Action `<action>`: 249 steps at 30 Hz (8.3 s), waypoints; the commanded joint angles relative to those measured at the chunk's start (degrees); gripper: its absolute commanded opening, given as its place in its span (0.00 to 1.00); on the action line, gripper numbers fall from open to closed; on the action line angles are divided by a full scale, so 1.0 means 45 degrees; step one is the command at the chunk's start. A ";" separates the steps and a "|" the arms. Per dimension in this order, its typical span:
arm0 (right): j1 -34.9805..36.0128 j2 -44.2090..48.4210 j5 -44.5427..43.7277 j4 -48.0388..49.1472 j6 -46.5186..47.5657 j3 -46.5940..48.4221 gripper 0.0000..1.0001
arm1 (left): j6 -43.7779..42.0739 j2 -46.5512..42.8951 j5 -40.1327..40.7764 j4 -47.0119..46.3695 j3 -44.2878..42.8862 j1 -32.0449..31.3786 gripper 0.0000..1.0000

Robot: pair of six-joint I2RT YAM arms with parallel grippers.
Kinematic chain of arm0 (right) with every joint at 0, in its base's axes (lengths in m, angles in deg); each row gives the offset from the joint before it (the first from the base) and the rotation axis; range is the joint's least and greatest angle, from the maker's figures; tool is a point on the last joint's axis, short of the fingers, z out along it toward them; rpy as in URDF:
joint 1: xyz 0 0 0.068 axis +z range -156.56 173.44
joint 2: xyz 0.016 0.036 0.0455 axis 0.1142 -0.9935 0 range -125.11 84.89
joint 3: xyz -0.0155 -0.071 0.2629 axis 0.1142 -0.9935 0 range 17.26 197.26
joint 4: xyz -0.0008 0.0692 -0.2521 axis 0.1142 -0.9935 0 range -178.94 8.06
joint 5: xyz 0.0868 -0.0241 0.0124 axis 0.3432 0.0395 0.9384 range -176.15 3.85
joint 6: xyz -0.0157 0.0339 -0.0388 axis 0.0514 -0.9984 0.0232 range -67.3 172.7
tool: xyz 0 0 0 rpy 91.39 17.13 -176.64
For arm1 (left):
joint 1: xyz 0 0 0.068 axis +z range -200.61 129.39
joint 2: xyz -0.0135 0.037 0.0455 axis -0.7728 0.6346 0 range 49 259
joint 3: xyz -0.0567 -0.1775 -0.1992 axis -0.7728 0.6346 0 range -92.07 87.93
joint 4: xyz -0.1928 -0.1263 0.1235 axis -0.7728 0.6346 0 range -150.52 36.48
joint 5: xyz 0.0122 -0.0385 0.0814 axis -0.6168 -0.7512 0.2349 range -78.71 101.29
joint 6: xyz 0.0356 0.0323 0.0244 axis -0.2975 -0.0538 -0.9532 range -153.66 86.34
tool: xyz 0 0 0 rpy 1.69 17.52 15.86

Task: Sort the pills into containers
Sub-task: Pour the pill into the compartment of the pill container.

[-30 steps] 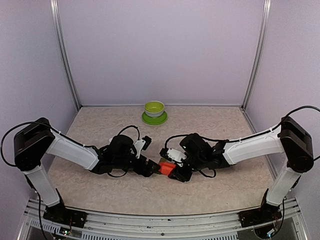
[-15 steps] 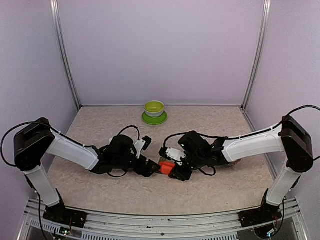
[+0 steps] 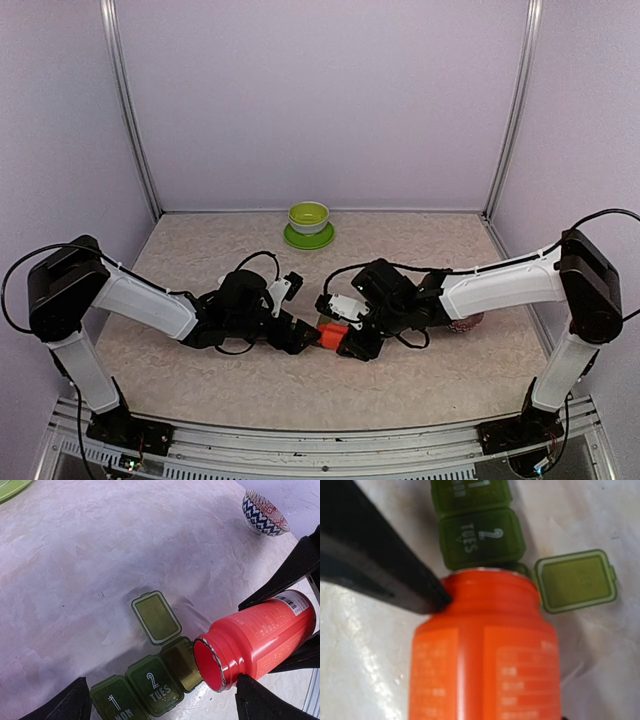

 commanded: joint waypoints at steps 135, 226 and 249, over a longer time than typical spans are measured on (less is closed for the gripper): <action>0.0350 -0.2058 -0.0284 -0.5782 0.0871 0.5005 0.05 | -0.0310 0.0276 0.0343 0.0278 -0.0392 -0.0061 0.98; 0.0367 0.2135 -0.0054 0.2831 0.0628 -0.2045 0.04 | 0.0400 -0.1291 0.0154 -0.1580 0.1248 0.0749 0.99; 0.0391 0.3436 0.1485 0.4046 0.1085 -0.3255 0.04 | 0.0399 -0.1095 -0.1979 -0.2556 0.1304 0.0701 0.99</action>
